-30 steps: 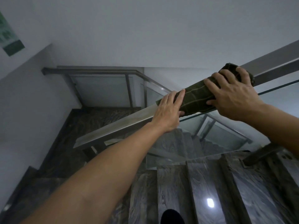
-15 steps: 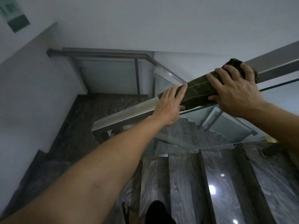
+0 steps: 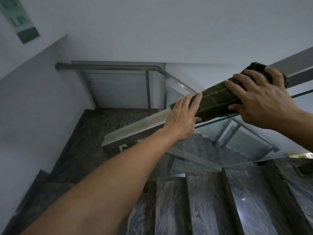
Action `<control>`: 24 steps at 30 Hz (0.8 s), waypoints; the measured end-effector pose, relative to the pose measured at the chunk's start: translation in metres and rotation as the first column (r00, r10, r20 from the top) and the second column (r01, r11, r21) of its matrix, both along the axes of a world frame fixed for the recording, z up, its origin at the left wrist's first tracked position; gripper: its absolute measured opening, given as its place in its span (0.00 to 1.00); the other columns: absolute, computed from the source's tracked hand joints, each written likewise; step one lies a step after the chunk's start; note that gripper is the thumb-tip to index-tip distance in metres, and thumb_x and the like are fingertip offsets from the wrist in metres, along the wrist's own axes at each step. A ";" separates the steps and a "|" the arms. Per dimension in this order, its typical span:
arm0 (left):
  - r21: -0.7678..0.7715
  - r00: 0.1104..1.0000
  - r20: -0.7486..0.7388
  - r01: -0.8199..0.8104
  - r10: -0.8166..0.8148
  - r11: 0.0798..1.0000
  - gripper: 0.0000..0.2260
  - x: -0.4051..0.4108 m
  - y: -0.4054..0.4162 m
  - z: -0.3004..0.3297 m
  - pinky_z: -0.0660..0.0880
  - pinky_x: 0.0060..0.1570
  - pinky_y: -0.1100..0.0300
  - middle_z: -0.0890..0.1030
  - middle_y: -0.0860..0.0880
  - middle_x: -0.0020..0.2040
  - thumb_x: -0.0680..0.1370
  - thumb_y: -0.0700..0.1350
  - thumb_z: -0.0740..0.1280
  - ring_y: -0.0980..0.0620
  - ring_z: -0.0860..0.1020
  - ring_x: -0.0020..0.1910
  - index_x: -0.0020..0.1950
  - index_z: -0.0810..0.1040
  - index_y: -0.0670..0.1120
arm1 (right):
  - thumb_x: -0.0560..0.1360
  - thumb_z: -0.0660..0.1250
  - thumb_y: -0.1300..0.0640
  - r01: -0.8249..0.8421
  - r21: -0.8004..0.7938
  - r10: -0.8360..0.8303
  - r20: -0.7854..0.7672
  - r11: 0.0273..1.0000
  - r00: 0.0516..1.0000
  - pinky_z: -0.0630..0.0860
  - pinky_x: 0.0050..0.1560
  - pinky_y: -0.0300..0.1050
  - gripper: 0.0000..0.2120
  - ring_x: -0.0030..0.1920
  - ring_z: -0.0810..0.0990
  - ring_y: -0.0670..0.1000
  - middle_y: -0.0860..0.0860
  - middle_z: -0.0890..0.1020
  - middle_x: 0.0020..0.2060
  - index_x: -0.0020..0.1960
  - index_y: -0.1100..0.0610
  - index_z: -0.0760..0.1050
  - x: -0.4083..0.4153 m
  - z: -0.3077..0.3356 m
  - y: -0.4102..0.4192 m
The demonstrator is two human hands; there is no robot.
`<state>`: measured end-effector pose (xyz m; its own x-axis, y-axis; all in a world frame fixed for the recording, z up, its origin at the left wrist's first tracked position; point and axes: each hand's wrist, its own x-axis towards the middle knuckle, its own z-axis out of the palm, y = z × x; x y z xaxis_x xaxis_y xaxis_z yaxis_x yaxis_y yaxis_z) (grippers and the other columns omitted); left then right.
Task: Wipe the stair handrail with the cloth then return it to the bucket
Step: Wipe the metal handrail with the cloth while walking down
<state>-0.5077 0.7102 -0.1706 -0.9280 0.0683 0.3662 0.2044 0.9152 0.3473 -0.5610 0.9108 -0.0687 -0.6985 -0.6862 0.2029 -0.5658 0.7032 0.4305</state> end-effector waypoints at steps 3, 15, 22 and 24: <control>-0.003 1.000 -0.005 0.000 0.000 1.000 0.36 0.003 -0.013 -0.009 0.60 0.71 0.48 0.62 0.43 0.71 0.77 0.50 0.66 0.45 0.62 0.69 0.78 0.48 0.46 | 0.72 0.49 0.39 -0.006 0.007 0.006 0.006 1.000 1.000 0.52 0.70 0.67 0.33 0.68 0.68 0.65 0.61 0.73 0.67 0.70 0.55 0.65 0.002 -0.009 -0.012; -0.017 0.999 -0.025 0.024 -0.024 1.000 0.36 0.023 -0.071 -0.053 0.61 0.71 0.47 0.61 0.43 0.72 0.76 0.50 0.66 0.45 0.63 0.69 0.77 0.48 0.47 | 0.74 0.59 0.42 -0.006 0.005 0.006 -0.029 1.000 1.000 0.53 0.70 0.68 0.29 0.69 0.68 0.64 0.60 0.72 0.68 0.71 0.54 0.63 0.024 -0.051 -0.070; -0.010 1.000 0.009 0.028 -0.028 1.000 0.37 0.044 -0.111 -0.076 0.61 0.72 0.48 0.60 0.43 0.73 0.77 0.50 0.66 0.45 0.62 0.70 0.78 0.47 0.47 | 0.72 0.64 0.42 0.023 0.008 -0.023 0.010 1.000 1.000 0.50 0.72 0.66 0.32 0.72 0.64 0.62 0.58 0.70 0.70 0.72 0.51 0.61 0.044 -0.077 -0.113; -0.016 1.000 0.010 0.029 -0.029 0.999 0.36 0.047 -0.119 -0.081 0.61 0.71 0.48 0.59 0.44 0.73 0.77 0.50 0.65 0.45 0.61 0.70 0.78 0.46 0.48 | 0.72 0.64 0.42 0.036 0.010 -0.036 0.010 0.999 0.999 0.49 0.72 0.66 0.32 0.72 0.63 0.62 0.57 0.69 0.70 0.72 0.51 0.60 0.048 -0.082 -0.120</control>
